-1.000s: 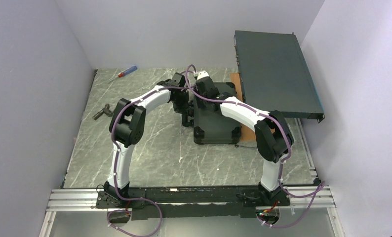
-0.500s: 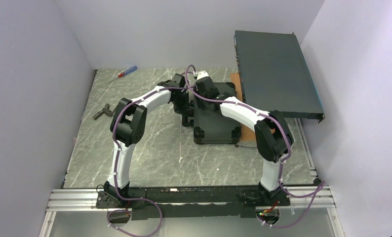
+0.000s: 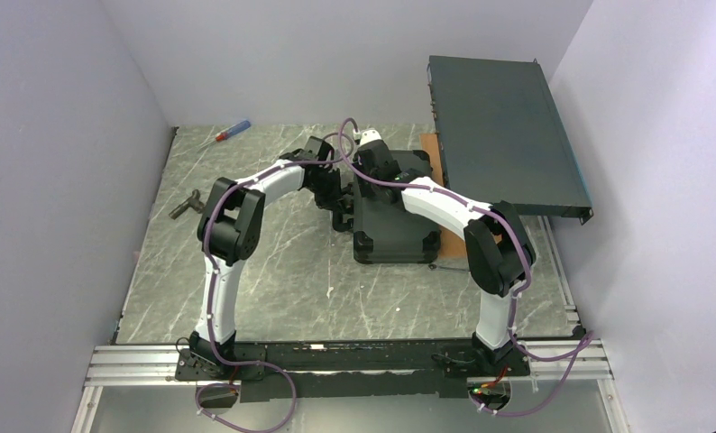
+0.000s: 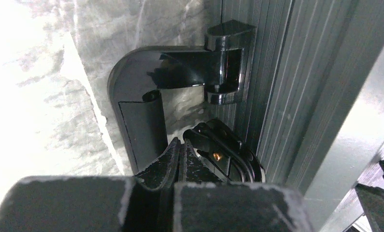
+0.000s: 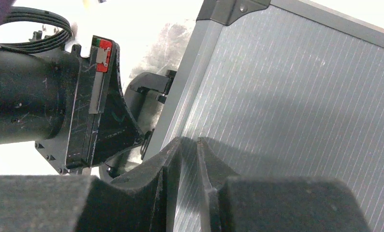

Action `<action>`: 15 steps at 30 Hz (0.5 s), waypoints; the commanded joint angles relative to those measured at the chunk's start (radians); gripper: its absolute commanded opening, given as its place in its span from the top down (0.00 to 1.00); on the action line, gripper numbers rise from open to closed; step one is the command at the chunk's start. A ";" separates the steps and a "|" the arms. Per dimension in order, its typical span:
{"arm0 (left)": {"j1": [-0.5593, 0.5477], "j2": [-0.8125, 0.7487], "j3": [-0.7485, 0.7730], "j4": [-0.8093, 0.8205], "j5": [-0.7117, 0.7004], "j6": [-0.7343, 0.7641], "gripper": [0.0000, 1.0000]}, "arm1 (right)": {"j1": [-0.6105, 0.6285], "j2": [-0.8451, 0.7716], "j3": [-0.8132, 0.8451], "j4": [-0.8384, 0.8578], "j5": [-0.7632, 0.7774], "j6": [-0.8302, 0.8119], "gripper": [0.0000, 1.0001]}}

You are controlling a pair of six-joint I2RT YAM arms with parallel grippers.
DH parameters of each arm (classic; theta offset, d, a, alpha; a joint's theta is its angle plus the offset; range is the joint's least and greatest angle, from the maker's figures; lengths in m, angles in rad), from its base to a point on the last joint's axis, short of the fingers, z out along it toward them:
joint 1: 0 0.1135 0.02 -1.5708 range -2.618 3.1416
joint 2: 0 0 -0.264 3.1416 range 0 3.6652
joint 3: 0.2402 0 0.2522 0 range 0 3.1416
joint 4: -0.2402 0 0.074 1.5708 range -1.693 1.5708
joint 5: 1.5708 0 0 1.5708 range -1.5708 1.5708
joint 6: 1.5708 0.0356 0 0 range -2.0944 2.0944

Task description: Pack up texas hold em set

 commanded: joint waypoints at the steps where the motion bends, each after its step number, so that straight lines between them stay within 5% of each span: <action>1: -0.050 0.099 -0.061 0.221 0.162 -0.045 1.00 | 0.020 0.129 -0.088 -0.185 -0.144 0.017 0.78; 15: -0.058 0.074 -0.144 0.508 0.410 -0.084 1.00 | 0.022 0.158 -0.109 -0.175 -0.161 0.027 0.78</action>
